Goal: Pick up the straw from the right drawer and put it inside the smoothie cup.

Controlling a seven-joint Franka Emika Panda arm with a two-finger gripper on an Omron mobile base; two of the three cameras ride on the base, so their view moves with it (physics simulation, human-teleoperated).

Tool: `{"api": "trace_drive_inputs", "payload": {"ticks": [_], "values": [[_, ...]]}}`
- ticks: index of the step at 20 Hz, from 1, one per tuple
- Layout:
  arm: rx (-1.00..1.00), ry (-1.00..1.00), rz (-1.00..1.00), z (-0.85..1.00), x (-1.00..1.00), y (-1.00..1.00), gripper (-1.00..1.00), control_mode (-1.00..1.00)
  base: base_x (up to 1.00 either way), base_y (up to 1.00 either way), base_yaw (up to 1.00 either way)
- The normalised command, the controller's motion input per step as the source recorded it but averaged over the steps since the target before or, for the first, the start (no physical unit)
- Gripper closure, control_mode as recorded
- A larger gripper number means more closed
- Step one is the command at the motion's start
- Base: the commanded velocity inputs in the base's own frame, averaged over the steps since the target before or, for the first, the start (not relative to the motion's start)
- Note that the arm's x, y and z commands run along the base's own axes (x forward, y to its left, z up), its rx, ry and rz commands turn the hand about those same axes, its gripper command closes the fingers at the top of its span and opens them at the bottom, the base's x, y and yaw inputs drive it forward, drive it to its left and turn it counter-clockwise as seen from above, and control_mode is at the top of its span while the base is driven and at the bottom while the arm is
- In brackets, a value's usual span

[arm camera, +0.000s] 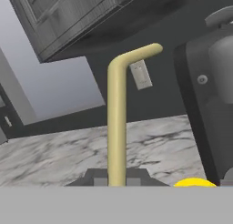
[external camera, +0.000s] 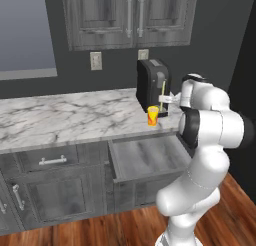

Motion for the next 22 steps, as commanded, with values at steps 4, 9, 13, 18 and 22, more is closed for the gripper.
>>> {"api": "trace_drive_inputs", "payload": {"ticks": [4, 9, 13, 18, 22], "values": [[0.00, -0.02, -0.10, -0.07, 0.16, 0.00, 1.00, -1.00, 0.00, 0.00, 0.00], [0.00, 0.00, -0.09, -0.06, 0.23, 0.00, 1.00, -1.00, 0.00, 0.00, 0.00], [0.00, 0.00, -0.07, -0.04, 0.28, 0.00, 1.00, -1.00, 0.00, 0.00, 0.00], [-0.03, 0.00, -0.03, -0.07, 0.22, 0.00, 1.00, -1.00, 0.00, 0.00, 0.00], [-0.09, -0.05, 0.00, -0.13, 0.08, 0.00, 1.00, -1.00, 0.00, 0.00, 0.00]]}}
